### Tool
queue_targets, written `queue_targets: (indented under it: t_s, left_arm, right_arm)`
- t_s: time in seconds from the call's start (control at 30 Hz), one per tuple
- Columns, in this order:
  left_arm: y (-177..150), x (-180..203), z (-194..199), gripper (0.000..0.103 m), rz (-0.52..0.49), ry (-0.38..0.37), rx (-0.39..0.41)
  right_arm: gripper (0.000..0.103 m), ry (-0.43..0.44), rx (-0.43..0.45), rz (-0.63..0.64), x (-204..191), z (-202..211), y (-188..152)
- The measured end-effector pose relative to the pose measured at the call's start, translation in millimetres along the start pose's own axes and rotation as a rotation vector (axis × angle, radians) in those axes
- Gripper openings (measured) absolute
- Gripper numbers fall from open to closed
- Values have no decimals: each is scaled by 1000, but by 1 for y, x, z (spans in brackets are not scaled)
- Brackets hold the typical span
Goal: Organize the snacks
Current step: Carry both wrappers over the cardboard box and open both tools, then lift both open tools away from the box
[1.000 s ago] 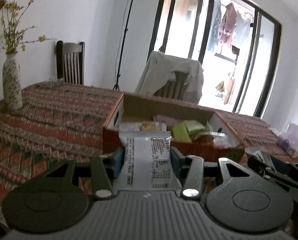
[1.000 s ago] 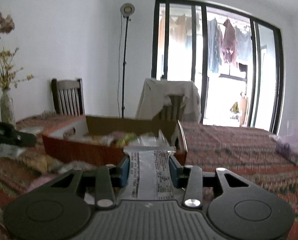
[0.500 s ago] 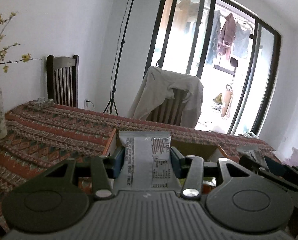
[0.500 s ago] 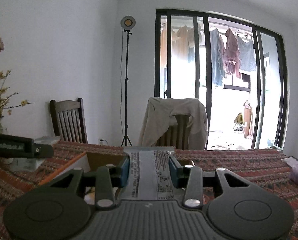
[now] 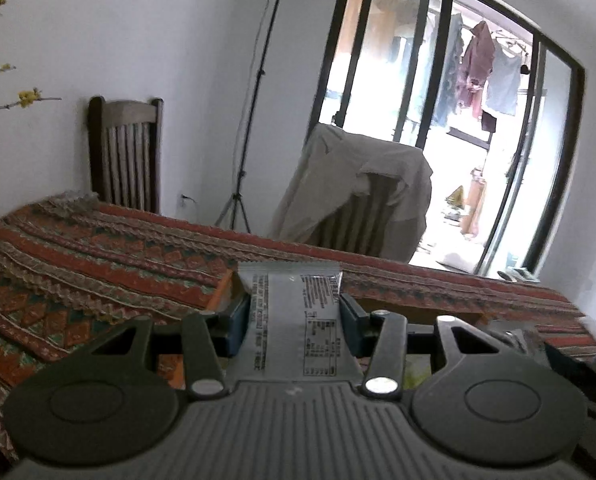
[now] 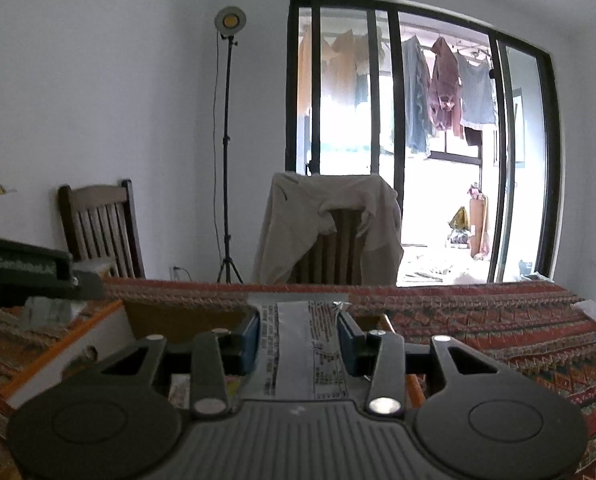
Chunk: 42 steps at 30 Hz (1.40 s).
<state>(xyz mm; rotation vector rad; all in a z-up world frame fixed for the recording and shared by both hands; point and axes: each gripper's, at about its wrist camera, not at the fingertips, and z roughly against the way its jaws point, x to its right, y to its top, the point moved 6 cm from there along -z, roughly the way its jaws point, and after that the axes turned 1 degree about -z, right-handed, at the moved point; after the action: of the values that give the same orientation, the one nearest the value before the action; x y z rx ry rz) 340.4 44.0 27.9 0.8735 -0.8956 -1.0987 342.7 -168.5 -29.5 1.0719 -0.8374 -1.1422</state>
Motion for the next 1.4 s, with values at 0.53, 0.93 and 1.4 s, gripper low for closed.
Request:
queue_targets:
  t_s: [0.53, 0.93, 1.4]
  left_arm:
    - [-20, -10, -20, 72, -5, -6, -34]
    - [-16, -21, -13, 103, 41, 25, 5]
    - [1, -16, 22, 103, 51, -7, 31]
  right_arm:
    - [52, 44, -45, 11, 0, -11, -18]
    - [103, 34, -39, -26, 7, -10, -17]
    - [103, 34, -34, -10, 3, 8, -2]
